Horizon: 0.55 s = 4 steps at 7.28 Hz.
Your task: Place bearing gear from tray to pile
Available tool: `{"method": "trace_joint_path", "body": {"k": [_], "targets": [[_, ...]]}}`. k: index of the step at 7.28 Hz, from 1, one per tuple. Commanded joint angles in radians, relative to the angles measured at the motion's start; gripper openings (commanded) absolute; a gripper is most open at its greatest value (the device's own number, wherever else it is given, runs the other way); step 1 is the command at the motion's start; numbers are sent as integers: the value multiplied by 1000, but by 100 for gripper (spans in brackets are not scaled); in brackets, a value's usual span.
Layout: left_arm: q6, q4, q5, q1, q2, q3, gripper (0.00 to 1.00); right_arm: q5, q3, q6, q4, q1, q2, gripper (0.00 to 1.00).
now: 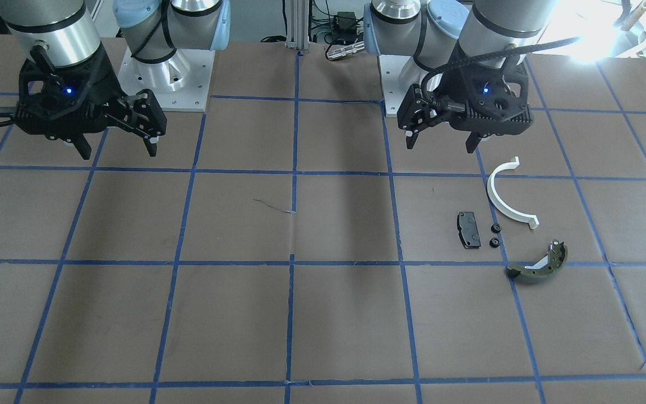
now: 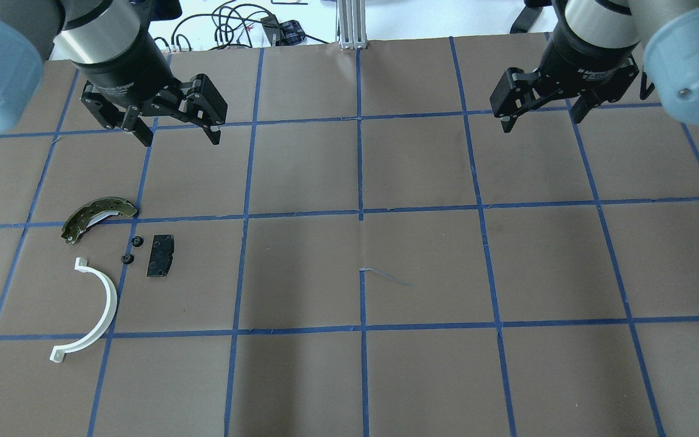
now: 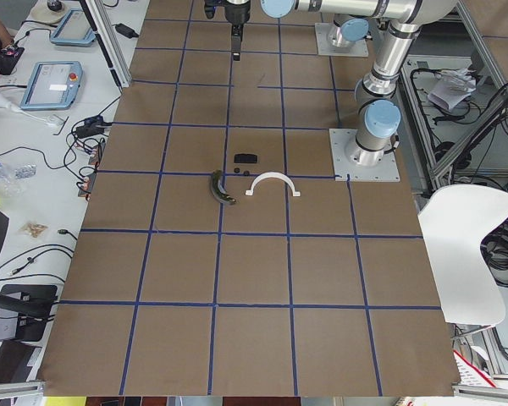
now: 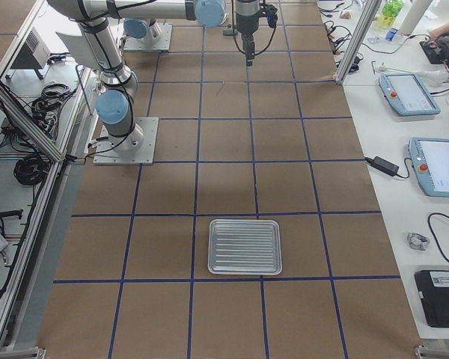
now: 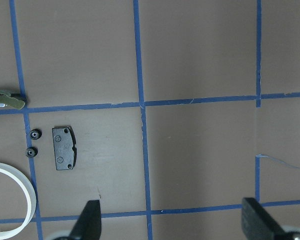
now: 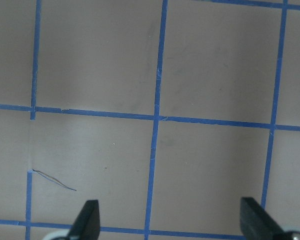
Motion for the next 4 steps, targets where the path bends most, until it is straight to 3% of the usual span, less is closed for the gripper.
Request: {"method": "trace_joint_path", "body": {"k": [1, 4], "targets": [[0, 0, 0, 0, 1, 0, 100, 0, 0, 0, -9, 0, 1, 100], [2, 0, 0, 2, 1, 0, 100, 0, 0, 6, -3, 0, 1, 100]]}}
